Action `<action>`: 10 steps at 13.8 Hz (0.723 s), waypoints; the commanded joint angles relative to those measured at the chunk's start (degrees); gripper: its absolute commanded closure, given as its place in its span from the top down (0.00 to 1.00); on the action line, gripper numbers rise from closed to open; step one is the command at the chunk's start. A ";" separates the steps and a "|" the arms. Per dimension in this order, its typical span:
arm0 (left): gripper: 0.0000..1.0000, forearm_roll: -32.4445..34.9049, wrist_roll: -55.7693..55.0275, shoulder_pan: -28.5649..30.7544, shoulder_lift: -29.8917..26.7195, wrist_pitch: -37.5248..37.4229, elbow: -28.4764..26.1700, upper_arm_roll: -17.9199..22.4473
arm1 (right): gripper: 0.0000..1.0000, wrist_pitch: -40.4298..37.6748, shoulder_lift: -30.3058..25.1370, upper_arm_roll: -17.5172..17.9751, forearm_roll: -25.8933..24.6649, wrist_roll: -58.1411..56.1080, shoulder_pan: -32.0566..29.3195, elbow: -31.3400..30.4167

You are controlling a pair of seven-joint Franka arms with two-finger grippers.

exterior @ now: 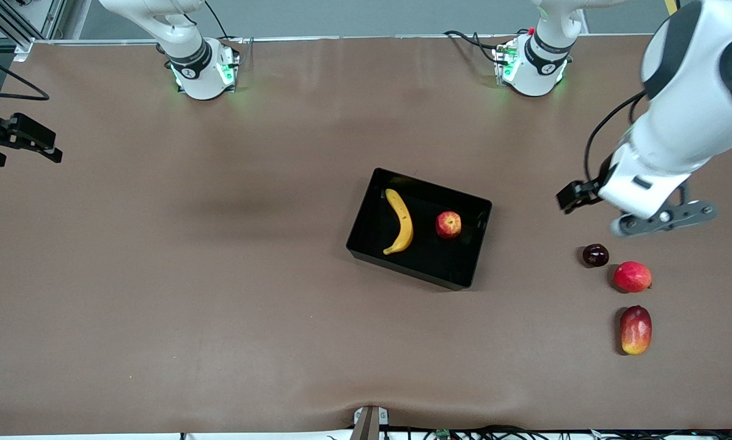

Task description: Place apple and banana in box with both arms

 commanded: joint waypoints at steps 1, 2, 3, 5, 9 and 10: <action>1.00 -1.43 3.84 0.85 -3.52 -0.48 -2.72 1.33 | 1.00 -0.29 0.49 0.46 -0.07 -0.60 -0.56 1.10; 1.00 -1.96 5.94 0.68 -4.31 -0.57 -2.81 2.82 | 1.00 -0.29 0.49 0.46 -0.07 -0.60 -0.56 1.10; 1.00 -3.00 8.49 -0.19 -5.02 -0.57 -3.25 5.10 | 1.00 -0.29 0.49 0.46 -0.07 -0.60 -0.56 1.10; 1.00 -6.60 12.62 -3.96 -7.73 -0.49 -5.26 12.46 | 1.00 -0.29 0.49 0.46 -0.07 -0.60 -0.30 1.10; 1.00 -7.06 16.95 -5.30 -12.13 -0.40 -9.65 15.93 | 1.00 -0.29 0.49 0.55 -0.07 -0.60 -0.47 1.10; 1.00 -7.06 17.04 -5.30 -12.49 -0.40 -9.75 15.93 | 1.00 -0.29 0.49 0.46 -0.07 -0.68 -0.47 1.10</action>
